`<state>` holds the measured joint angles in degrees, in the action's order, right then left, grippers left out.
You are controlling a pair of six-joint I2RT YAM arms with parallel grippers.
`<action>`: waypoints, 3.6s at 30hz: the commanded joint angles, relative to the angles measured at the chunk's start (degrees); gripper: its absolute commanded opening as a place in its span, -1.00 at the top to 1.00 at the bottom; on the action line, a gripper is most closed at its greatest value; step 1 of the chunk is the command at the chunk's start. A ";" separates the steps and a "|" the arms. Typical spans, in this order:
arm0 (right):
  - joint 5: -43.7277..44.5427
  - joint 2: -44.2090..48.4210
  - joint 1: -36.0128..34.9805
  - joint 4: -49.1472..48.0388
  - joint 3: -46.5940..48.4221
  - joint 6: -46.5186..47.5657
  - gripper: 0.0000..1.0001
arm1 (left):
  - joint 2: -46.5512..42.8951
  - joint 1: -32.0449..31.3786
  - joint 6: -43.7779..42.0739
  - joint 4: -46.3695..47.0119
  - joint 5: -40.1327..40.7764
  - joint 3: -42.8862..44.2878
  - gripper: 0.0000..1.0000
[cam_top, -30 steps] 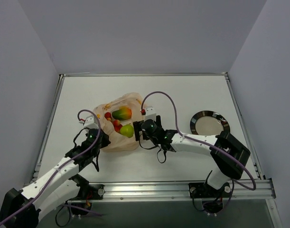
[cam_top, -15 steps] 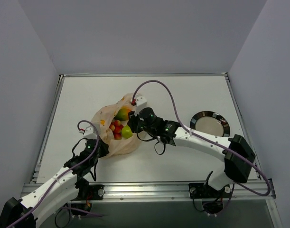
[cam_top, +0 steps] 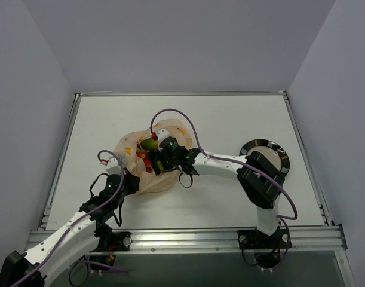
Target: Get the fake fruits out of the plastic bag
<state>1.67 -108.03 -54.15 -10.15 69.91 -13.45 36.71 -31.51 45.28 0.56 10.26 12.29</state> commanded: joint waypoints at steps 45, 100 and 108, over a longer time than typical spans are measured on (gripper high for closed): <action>17.57 55.12 34.00 -1.73 -35.17 -19.23 0.21 | 2.93 -0.66 -3.26 7.61 -6.57 2.21 0.95; -8.18 -4.11 3.26 -14.46 5.93 -5.17 -0.14 | -6.82 -0.75 -2.56 -5.04 5.03 2.38 0.95; -8.00 -9.56 3.00 -21.31 6.73 -14.49 -0.76 | -3.05 -0.66 -2.83 -2.14 3.10 2.65 0.95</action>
<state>-6.07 -116.03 -50.48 -27.09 74.24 -23.99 32.14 -31.88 42.41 -2.70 13.37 11.77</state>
